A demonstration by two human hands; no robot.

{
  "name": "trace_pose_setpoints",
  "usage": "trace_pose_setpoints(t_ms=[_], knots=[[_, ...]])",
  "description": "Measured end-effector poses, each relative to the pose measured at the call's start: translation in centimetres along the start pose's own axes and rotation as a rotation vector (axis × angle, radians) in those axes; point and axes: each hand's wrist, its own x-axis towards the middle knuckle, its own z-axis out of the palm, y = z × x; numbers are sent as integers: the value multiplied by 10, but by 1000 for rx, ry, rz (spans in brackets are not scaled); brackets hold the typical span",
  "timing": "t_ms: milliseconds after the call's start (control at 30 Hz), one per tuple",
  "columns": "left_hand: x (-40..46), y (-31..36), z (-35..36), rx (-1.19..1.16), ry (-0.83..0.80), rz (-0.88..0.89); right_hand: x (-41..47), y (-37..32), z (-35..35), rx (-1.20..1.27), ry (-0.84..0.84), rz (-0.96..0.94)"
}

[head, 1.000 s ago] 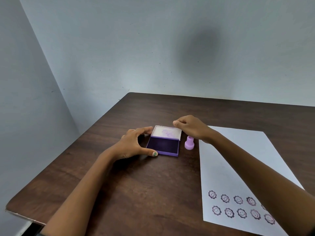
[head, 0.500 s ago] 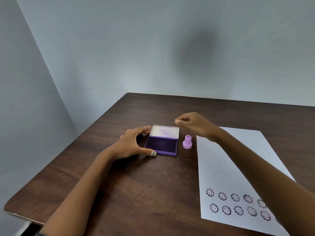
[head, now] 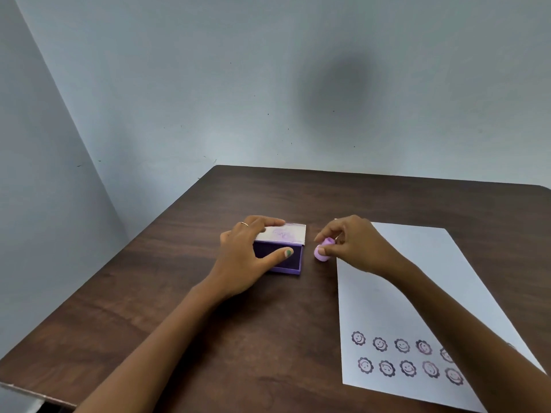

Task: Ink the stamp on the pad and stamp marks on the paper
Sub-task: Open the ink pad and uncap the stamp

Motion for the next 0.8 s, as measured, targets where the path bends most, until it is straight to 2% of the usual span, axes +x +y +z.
trace_pose_setpoints(t_ms=[67, 233, 400, 567, 800], knots=[[-1, 6, 6, 34, 27, 61, -3, 6, -5, 163, 50, 25], [11, 29, 17, 22, -23, 130, -10, 20, -19, 820, 62, 124], [40, 59, 20, -254, -84, 143, -9, 28, -23, 1173, -30, 167], [37, 67, 33, -335, 102, 153, -7, 30, -24, 1313, -48, 152], [30, 71, 29, -286, 189, 160, -7, 22, -22, 1328, -70, 218]])
